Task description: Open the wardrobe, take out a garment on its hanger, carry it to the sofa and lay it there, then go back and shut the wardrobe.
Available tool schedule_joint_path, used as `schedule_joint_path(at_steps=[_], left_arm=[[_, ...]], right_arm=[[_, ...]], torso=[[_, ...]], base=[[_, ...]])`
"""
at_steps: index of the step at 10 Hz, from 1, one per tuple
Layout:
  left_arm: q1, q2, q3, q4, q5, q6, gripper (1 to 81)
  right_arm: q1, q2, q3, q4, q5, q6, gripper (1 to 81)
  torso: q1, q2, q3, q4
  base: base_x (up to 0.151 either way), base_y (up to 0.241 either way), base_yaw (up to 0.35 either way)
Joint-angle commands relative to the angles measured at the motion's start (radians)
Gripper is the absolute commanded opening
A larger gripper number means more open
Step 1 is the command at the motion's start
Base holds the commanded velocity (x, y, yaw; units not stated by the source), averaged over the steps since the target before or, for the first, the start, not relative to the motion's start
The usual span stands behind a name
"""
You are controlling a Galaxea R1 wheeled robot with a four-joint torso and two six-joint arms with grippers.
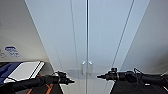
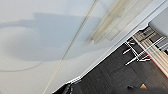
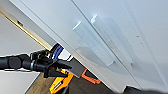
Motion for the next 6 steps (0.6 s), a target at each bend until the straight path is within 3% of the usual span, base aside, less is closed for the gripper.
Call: schedule_joint_path(at_steps=[1,3,6], left_arm=[[-0.159,0.011,0.008,-0.018,-0.028,-0.022,81.1],[-0.165,0.044,0.002,-0.014,-0.025,-0.022,81.1],[-0.167,0.069,-0.030,-0.008,-0.026,-0.022,81.1]], right_arm=[[0.182,0.050,-0.039,0.015,-0.004,0.006,81.1],[0.211,0.125,-0.094,0.005,-0.105,0.020,81.1],[0.228,0.205,-0.196,0.005,-0.099,0.044,81.1]], torso=[[0.000,0.000,0.000,0.000],[0.000,0.000,0.000,0.000],[0.000,0.001,0.000,0.000]], base=[[0.000,0.000,0.000],[0.000,0.000,0.000],[0.000,0.000,0.000]])
